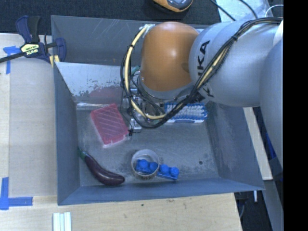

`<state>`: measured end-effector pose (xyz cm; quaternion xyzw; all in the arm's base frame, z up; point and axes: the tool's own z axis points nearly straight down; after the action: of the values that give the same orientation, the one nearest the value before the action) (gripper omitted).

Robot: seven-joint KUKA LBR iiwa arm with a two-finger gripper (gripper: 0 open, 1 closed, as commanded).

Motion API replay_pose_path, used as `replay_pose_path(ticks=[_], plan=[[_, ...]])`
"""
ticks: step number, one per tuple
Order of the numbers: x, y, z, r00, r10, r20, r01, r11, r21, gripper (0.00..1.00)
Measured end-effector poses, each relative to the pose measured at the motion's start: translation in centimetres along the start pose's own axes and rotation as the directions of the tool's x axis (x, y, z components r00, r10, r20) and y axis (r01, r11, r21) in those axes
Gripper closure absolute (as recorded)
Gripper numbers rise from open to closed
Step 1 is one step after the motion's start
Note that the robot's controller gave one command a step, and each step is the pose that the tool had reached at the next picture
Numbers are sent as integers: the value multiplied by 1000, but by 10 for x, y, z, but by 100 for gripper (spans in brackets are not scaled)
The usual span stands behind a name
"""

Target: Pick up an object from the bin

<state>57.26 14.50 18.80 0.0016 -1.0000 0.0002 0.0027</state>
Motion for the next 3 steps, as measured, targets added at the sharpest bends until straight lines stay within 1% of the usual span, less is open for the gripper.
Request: replay_pose_path(ticks=[1, 2, 3], plan=[[-2, -1, -5, 1000, 3, 8, -3, 1000, -1, 0], [75, -57, 101, 985, -173, 6, 173, 985, 0, 0], [83, -62, 42, 1000, -3, 9, 3, 1000, -2, 0]])
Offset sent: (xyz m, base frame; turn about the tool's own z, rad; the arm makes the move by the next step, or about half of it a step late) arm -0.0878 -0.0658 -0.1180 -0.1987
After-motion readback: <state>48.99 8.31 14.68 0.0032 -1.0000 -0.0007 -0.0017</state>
